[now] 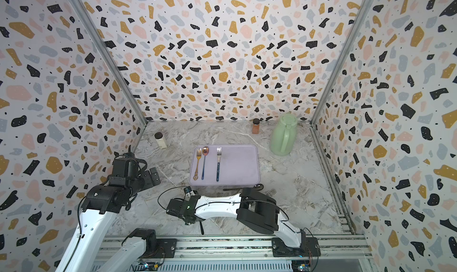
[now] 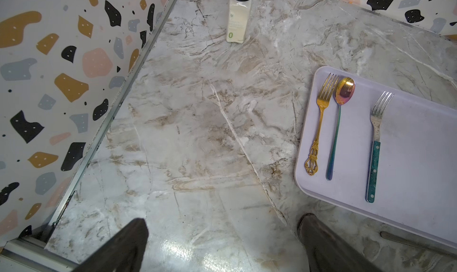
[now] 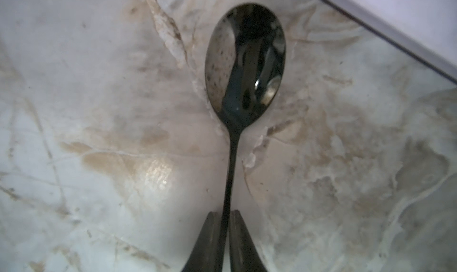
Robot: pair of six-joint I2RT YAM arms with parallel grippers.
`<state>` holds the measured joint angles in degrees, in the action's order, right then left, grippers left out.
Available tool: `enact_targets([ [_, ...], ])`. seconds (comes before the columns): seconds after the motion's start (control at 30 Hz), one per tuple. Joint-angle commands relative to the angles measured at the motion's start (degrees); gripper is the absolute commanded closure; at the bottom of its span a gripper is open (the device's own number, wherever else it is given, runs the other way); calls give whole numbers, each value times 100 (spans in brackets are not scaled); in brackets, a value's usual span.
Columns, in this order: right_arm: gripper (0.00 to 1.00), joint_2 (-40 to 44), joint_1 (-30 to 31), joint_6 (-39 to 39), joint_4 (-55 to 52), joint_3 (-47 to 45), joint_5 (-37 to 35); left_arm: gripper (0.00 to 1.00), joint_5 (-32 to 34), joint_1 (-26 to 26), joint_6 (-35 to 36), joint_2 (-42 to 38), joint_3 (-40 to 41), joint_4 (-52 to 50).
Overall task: Set the spoon and fork side by side
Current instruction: Pick up the spoon from the center of the board, then place the spoon on the tray.
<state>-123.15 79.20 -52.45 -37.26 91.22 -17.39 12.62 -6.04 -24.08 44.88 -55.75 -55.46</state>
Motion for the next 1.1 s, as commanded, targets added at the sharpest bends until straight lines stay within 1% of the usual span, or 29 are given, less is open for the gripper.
enact_targets([
  [0.0, 88, 172, -92, 12, -296, -180, -33, 0, -96, 42, 87, -65, 57, 130],
  [0.23, 93, 557, -212, -11, -300, -416, -115, 0, -206, 42, 61, -237, 99, 97],
  [0.43, 95, 1192, -522, 11, -311, -822, -295, 0, -301, 42, 63, -269, 133, 130],
  [0.67, 94, 1851, -1200, 189, -532, -1097, -492, 0, -374, 42, 80, -292, 152, 154],
  [0.8, 95, 2045, -1703, 372, -572, -1024, -529, 0, -442, 41, 96, -334, 185, 184],
  [0.9, 95, 2027, -2127, 506, -570, -811, -505, 0, -499, 42, 88, -347, 194, 192],
  [1.07, 95, 1613, -2643, 709, -656, -200, -414, 0, -548, 42, 81, -375, 209, 211],
])
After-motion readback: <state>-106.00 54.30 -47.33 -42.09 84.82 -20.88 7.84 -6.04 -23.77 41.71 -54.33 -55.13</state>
